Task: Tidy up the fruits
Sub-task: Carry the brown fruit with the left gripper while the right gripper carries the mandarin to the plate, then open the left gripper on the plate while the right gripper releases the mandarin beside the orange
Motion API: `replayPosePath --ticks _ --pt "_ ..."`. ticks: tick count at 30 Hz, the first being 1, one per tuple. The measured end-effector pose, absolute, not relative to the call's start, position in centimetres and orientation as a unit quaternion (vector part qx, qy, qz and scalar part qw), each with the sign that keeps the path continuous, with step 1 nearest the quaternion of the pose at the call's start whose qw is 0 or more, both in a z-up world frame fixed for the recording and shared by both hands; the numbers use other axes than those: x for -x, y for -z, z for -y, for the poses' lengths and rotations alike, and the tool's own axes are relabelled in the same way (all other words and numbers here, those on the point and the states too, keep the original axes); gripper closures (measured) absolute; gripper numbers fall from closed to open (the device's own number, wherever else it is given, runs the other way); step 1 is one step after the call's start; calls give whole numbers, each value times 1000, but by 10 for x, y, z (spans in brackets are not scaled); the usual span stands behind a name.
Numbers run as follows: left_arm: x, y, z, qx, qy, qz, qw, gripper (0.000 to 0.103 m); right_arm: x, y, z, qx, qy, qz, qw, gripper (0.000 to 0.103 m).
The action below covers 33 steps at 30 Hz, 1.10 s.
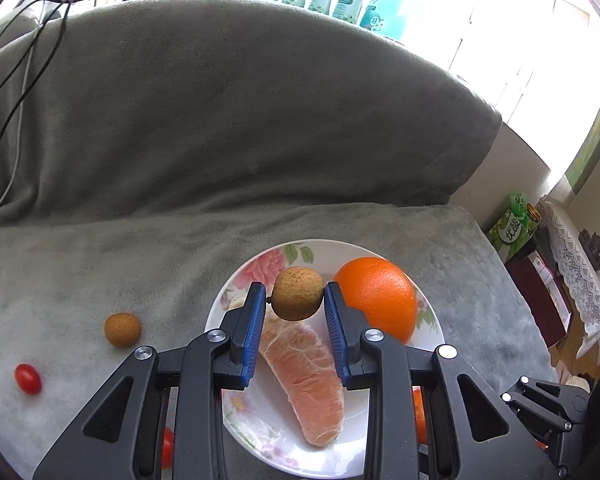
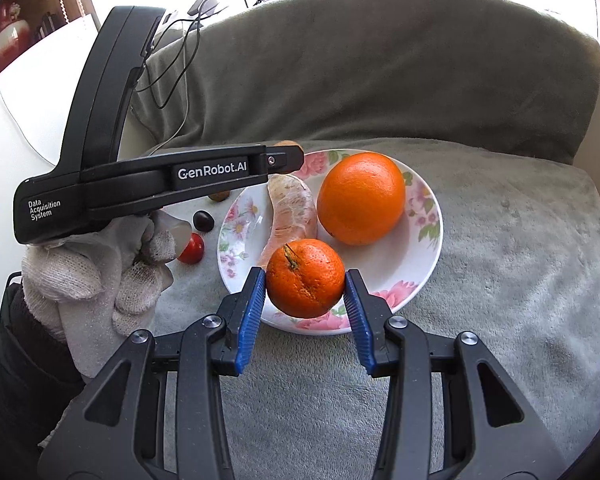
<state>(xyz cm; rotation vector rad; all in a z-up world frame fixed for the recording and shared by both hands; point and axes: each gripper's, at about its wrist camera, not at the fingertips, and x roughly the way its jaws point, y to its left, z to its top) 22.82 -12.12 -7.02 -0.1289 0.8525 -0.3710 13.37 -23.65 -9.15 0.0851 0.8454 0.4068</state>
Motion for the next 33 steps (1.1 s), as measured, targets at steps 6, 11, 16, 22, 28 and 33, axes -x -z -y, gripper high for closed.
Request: replayPosePath --ticks 6,11,16,22,28,33 --pt "-234 70 123 63 183 -414 889 74 -133 92 235 -41 -194 -407 891 60" --pt "-235 68 122 65 187 -414 888 74 -135 92 234 -40 -194 -408 891 60" --pt "-233 64 125 57 192 -411 889 71 -137 91 233 -37 -192 -409 892 60" --pt "-230 60 128 52 192 -406 892 59 -133 85 234 -36 -190 -389 901 30" --pt "-227 56 129 57 190 -400 895 34 -132 82 230 -36 -195 -391 899 29" --pt "-224 53 130 50 179 -401 897 32 -129 80 232 -40 -196 -388 900 26"
